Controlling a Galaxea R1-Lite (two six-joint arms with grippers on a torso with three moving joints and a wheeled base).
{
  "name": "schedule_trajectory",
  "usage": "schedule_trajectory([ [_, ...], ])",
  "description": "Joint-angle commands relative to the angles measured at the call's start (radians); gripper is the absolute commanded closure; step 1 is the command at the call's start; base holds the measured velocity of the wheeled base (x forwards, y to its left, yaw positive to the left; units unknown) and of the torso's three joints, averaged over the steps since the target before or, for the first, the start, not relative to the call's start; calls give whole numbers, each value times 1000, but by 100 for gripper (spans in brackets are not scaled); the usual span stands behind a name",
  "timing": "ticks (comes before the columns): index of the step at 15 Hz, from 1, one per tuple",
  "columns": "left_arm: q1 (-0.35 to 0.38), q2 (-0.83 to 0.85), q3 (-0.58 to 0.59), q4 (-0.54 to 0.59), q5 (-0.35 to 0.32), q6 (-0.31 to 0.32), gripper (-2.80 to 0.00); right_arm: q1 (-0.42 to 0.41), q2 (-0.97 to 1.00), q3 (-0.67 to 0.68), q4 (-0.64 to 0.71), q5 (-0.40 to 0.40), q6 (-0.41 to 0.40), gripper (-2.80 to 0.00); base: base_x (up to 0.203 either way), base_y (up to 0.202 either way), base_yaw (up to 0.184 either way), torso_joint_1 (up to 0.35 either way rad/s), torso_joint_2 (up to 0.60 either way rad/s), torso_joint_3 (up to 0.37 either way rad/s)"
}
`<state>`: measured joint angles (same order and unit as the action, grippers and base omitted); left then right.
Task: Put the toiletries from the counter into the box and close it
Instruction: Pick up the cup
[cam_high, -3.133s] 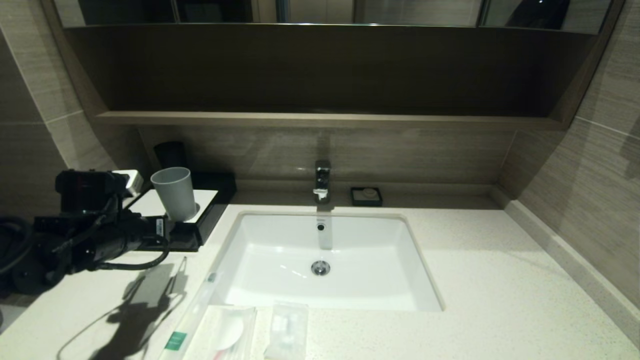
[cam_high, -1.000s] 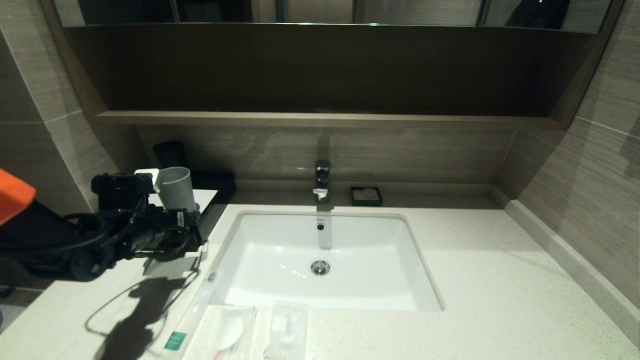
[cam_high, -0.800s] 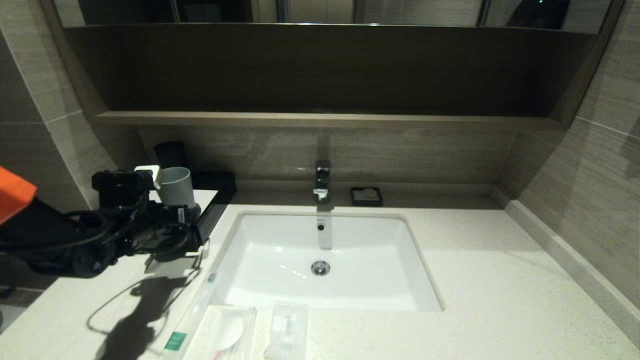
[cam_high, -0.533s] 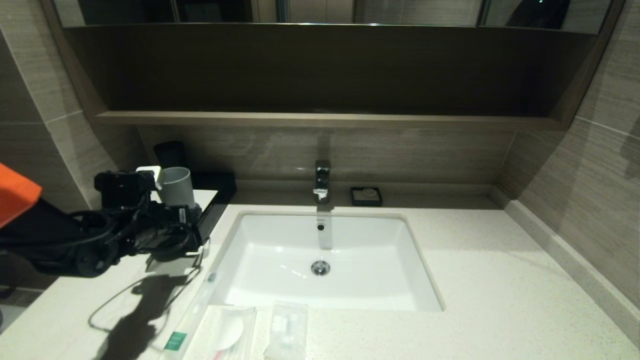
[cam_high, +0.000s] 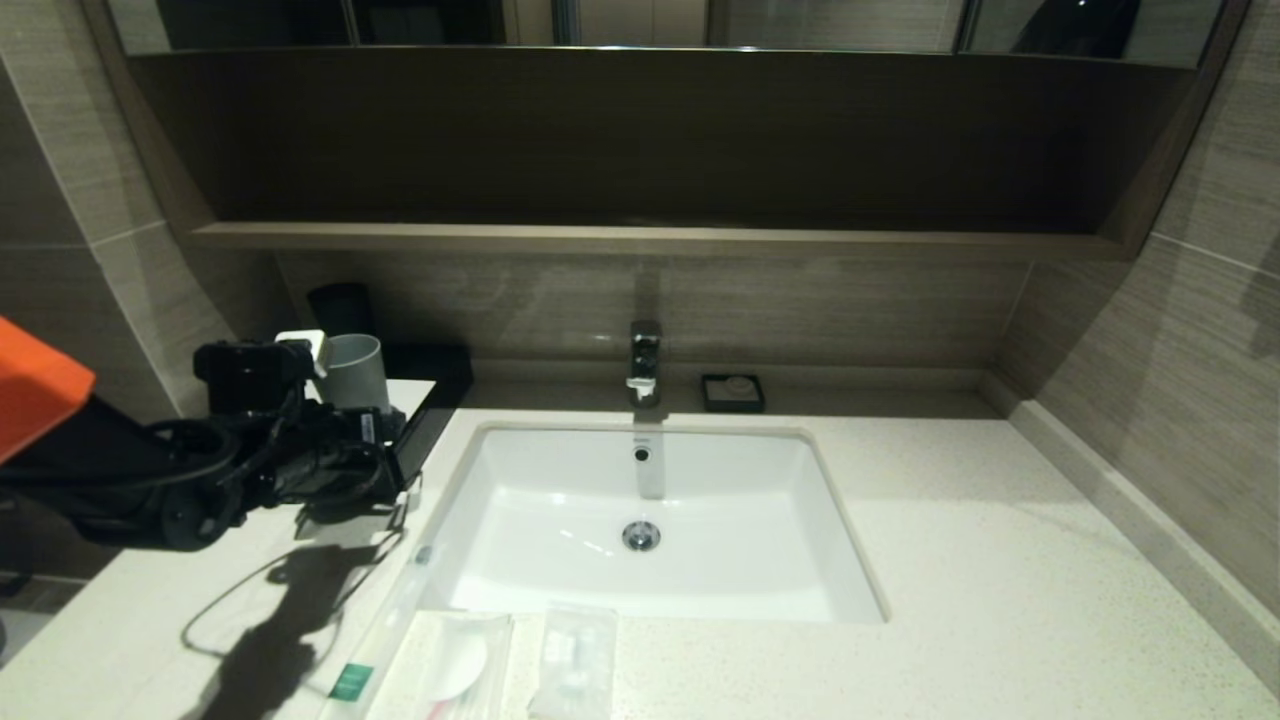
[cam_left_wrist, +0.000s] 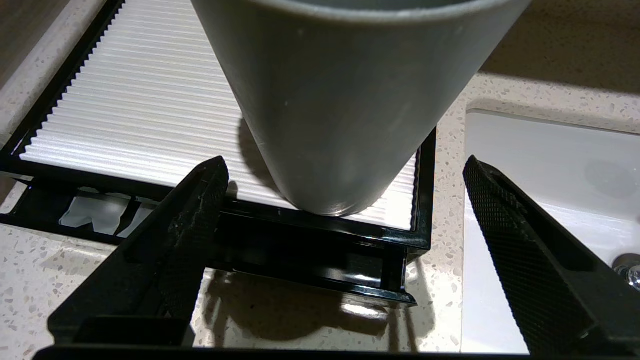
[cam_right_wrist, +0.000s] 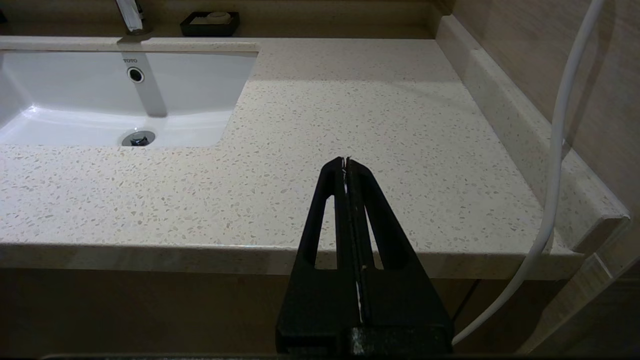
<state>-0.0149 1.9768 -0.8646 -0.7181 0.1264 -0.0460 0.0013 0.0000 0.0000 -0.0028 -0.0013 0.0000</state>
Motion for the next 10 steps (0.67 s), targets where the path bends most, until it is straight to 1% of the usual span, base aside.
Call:
schedule_trajectory([
  [1, 0, 7, -2, -4, 1, -10, -280, 0, -2, 2, 0, 0, 0, 0, 0, 0, 0, 0, 0, 0],
  [7, 0, 30, -16, -8, -1, -17, -280, 0, -3, 2, 0, 0, 0, 0, 0, 0, 0, 0, 0, 0],
  [10, 0, 40, -28, -12, -1, -34, -280, 0, -3, 2, 0, 0, -1, 0, 0, 0, 0, 0, 0, 0],
])
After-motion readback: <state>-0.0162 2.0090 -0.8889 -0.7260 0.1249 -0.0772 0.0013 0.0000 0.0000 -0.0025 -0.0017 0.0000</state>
